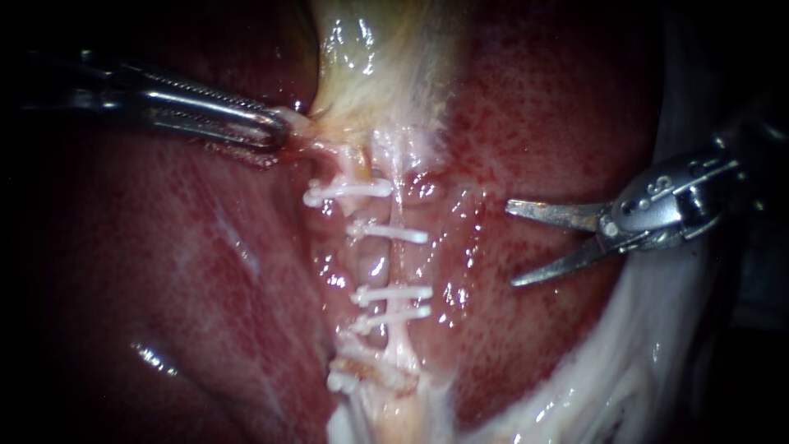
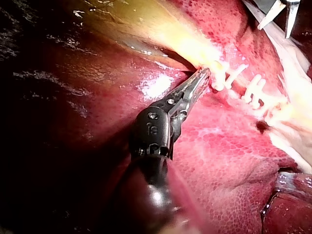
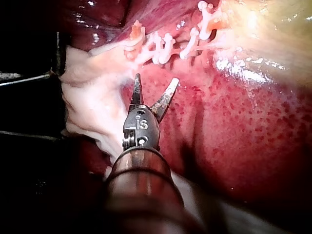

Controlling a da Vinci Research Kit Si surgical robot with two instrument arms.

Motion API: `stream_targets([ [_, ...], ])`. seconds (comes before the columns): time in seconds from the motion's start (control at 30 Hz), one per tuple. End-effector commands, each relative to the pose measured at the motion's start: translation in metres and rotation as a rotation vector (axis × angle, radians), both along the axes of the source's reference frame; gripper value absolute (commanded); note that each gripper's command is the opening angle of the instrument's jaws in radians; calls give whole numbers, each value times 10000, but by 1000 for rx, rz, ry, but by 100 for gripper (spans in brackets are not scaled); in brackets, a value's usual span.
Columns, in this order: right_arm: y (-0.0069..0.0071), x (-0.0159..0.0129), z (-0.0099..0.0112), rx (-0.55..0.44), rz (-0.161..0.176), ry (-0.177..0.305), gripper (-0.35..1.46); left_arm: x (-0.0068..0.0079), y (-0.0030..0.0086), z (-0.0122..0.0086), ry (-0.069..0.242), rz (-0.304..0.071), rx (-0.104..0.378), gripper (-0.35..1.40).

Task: Go to the cutting position right tube

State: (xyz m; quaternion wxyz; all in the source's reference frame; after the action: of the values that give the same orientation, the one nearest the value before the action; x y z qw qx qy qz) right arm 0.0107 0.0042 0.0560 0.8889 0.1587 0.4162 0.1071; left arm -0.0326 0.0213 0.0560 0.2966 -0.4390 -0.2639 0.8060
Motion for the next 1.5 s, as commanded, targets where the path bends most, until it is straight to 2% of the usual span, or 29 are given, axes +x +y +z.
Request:
stream_targets([
  [0.03,0,-1,0,-3,-4,2,145,5,3,-7,-2,1,3,-35],
  [0.13,-1,0,-1,-2,-7,4,145,18,11,-32,6,-15,2,-35],
  [0.23,-2,1,-2,0,-9,6,145,26,15,-55,-5,-30,-9,-35],
  [0.33,-2,3,-2,4,-12,9,145,30,16,-64,-5,-35,-15,-35],
  [0.53,-6,18,2,33,-41,36,144,32,17,-56,-5,-34,-17,-35],
  [0.77,-25,47,31,190,-35,59,144,34,18,-54,-5,-33,-17,-35],
  [0.87,-30,58,47,254,-21,71,144,34,18,-54,-4,-36,-18,-35],
  [0.97,-28,65,62,334,3,107,144,34,18,-54,-4,-36,-19,-35],
  [1.13,-18,73,81,418,11,144,142,34,18,-53,-4,-36,-19,-35],
  [1.3,-13,81,92,475,-16,177,139,34,17,-53,-3,-36,-19,-35],
  [1.37,-14,84,95,500,-22,193,139,34,17,-53,-3,-36,-19,-35],
  [1.5,-18,94,100,524,-55,207,137,34,18,-53,-4,-36,-19,-35],
])
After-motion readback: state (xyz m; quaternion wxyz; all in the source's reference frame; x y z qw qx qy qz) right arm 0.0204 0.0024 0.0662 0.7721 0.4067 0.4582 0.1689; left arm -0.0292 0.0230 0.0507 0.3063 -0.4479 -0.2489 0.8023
